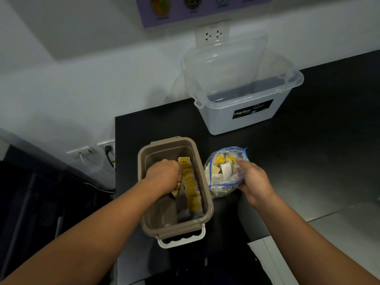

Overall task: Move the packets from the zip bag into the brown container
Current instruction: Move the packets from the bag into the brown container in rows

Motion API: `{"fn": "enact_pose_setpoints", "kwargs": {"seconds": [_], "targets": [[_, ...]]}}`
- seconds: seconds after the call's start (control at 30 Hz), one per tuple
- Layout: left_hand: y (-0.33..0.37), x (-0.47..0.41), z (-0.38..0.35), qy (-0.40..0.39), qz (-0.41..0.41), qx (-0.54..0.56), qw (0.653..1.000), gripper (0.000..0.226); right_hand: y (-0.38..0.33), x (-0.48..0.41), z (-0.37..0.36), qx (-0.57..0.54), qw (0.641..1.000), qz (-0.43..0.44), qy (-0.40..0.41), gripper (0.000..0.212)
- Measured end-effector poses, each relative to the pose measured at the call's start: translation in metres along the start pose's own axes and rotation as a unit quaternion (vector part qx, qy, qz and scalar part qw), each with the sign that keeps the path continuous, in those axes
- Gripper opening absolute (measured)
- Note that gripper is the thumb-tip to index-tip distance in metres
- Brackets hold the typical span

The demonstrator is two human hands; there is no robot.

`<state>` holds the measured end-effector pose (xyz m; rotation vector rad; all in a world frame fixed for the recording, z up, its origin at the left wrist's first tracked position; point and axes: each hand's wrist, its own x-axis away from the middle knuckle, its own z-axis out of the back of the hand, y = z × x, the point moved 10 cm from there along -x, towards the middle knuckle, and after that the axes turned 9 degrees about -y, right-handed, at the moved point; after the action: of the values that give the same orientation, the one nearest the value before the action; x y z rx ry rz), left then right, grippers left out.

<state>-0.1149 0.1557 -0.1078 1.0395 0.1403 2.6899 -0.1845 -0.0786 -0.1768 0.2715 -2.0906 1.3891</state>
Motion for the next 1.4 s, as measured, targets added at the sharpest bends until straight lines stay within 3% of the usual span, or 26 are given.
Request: {"fn": "enact_pose_setpoints", "kwargs": {"seconds": [0.2, 0.43, 0.63, 0.8, 0.87, 1.0, 1.13, 1.33, 1.4], "targets": [[-0.002, 0.015, 0.022, 0.046, 0.012, 0.035, 0.998, 0.015, 0.024, 0.004, 0.008, 0.014, 0.999, -0.037, -0.003, 0.022], [0.049, 0.063, 0.072, 0.18, -0.049, 0.121, 0.975, 0.006, 0.025, 0.003, 0.007, -0.005, 0.998, -0.047, -0.032, 0.036], [0.129, 0.034, 0.049, 0.117, -0.111, 0.116, 0.98, 0.01, 0.018, 0.001, 0.007, 0.019, 0.996, -0.051, -0.074, 0.028], [0.143, -0.015, 0.014, 0.005, 0.002, -0.023, 1.0, 0.035, 0.006, 0.005, 0.009, 0.033, 0.988, -0.061, -0.136, 0.042], [0.144, -0.024, 0.007, -0.016, 0.026, -0.018, 0.999, 0.038, 0.005, 0.006, 0.011, 0.024, 0.986, -0.077, -0.142, 0.046], [0.145, -0.034, 0.005, -0.017, 0.048, 0.002, 0.999, 0.031, 0.006, 0.004, 0.01, -0.001, 0.981, -0.1, -0.167, 0.038], [0.146, -0.039, 0.001, -0.011, 0.061, 0.028, 0.998, 0.024, 0.003, 0.002, 0.009, -0.026, 0.976, -0.117, -0.182, 0.052], [0.141, -0.037, 0.002, 0.007, 0.064, 0.026, 0.998, 0.025, 0.001, -0.003, 0.016, 0.032, 0.977, -0.129, -0.168, 0.048], [0.137, -0.032, 0.007, 0.028, 0.058, 0.042, 0.997, 0.016, -0.001, -0.004, 0.015, 0.05, 0.976, -0.128, -0.168, 0.045]]}}
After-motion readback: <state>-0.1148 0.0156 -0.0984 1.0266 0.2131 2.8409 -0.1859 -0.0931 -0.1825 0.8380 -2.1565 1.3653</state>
